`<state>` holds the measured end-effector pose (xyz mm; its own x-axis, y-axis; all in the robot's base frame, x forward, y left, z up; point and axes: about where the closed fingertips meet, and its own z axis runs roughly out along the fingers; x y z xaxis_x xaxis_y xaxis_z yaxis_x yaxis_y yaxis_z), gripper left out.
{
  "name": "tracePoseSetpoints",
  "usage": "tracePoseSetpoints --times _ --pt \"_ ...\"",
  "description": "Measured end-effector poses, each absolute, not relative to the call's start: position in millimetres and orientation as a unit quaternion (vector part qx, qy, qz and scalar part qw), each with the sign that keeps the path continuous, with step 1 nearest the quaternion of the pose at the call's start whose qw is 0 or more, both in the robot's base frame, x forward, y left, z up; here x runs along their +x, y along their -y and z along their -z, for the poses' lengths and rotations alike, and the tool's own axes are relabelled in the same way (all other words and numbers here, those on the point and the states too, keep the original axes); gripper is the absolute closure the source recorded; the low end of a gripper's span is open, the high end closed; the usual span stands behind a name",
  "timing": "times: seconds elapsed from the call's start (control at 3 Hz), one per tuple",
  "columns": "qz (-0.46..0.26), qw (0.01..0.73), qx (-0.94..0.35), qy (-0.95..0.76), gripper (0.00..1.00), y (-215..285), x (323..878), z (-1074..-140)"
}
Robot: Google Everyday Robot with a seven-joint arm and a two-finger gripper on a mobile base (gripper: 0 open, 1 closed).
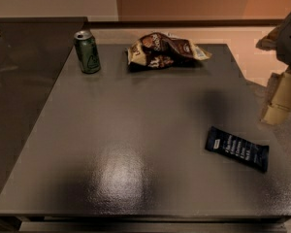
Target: Pick brown chip bag
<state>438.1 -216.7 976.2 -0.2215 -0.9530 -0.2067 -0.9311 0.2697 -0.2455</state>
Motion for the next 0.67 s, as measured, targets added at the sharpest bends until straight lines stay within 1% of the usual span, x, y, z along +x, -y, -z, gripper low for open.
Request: tracePoseSetpoints --times 0.33,0.67 --pt "0.032 0.166 -0.606 -0.778 0.0 212 447 -977" --pt "0.019 0.173 -0.605 -0.777 0.0 206 469 -972"
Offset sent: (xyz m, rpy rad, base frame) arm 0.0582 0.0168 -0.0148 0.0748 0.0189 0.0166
